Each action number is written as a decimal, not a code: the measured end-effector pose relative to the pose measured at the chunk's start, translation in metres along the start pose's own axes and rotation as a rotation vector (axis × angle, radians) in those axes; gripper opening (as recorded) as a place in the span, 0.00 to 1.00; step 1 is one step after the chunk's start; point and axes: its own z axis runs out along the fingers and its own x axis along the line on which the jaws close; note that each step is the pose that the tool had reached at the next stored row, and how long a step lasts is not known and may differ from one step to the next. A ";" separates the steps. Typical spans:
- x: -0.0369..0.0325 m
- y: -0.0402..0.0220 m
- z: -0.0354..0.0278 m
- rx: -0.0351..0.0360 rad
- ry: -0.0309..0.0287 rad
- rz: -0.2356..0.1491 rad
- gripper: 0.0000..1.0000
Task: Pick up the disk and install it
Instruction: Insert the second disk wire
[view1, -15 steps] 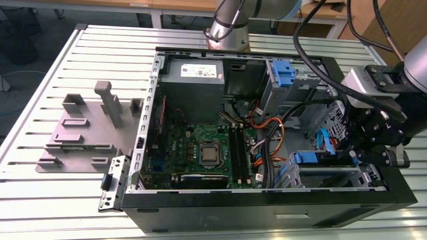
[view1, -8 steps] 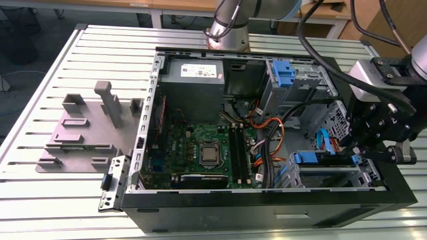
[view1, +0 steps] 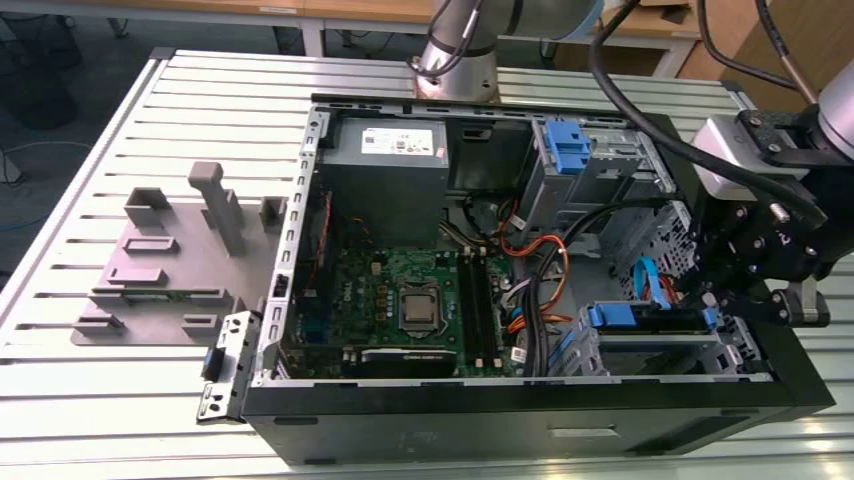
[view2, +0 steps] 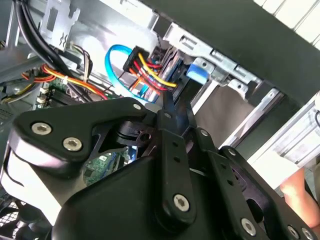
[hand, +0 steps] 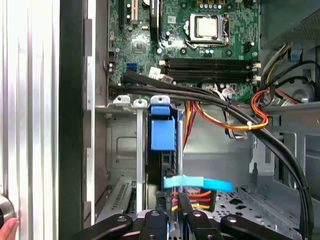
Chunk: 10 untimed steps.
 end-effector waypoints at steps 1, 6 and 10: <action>0.0001 0.0023 0.0000 0.0009 0.0000 0.000 0.24; 0.0001 0.0062 -0.0009 0.0038 0.0002 0.000 0.24; -0.0001 0.0063 -0.0061 0.0043 -0.0003 0.000 0.24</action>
